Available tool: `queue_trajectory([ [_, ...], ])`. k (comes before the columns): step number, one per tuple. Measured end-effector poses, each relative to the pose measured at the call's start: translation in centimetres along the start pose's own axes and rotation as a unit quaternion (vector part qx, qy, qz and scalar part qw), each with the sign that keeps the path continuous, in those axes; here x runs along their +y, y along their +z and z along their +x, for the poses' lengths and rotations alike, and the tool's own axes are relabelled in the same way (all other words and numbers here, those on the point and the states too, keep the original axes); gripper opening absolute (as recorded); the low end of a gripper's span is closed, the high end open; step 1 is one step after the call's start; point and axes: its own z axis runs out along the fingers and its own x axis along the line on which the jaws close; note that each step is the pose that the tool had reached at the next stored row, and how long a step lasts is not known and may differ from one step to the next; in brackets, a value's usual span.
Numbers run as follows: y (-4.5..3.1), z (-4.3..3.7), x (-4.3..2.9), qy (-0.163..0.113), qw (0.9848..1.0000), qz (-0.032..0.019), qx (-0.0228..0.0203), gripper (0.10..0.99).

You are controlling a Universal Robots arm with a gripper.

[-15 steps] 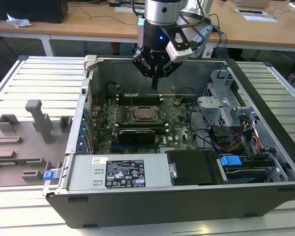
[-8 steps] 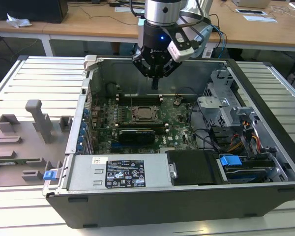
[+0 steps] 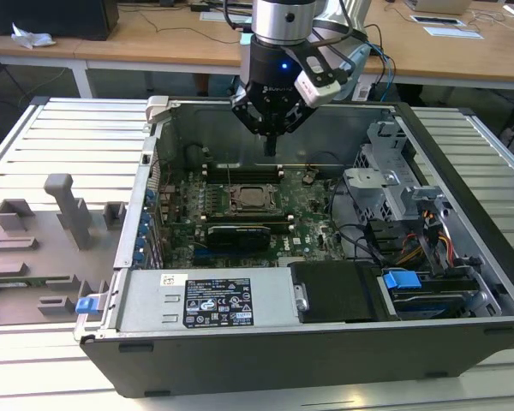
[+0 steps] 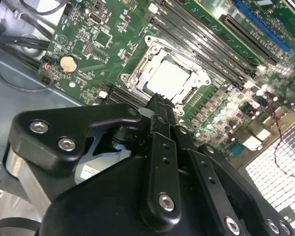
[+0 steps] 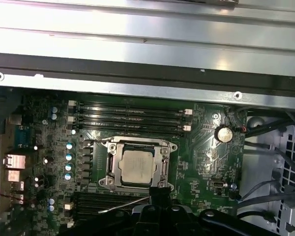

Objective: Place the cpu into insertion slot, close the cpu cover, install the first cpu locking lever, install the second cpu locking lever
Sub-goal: 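Install the first cpu locking lever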

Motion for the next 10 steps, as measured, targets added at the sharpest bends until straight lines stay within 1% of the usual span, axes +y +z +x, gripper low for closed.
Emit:
queue_trajectory([
  [7,0.00,0.00,0.00,-0.031,0.9995,-0.0004,-0.0013,0.106],
  [10,0.00,0.00,0.00,-0.052,0.9987,-0.0006,-0.0023,0.106],
])
